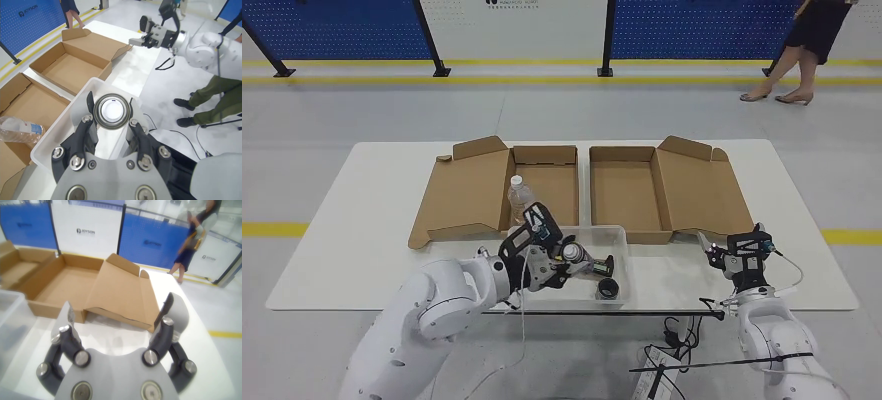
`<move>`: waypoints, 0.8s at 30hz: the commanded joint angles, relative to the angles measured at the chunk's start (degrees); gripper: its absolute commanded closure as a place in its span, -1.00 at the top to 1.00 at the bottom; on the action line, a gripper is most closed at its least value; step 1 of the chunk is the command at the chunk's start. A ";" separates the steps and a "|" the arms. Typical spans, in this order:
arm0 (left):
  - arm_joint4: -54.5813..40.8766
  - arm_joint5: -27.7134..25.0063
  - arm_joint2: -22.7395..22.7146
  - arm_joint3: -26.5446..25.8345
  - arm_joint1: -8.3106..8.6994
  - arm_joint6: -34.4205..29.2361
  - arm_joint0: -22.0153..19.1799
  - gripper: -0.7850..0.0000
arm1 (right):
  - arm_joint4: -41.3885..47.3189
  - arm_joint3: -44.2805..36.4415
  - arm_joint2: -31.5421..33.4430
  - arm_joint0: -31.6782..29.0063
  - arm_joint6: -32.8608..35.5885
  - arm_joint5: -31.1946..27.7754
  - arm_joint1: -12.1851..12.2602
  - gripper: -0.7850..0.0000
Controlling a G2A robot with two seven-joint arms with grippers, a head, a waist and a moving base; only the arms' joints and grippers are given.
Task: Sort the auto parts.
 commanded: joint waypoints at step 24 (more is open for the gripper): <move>-17.07 -1.00 -7.48 -11.35 2.61 -10.00 5.21 -1.00 | 0.00 0.00 0.00 0.00 0.00 0.00 0.00 1.00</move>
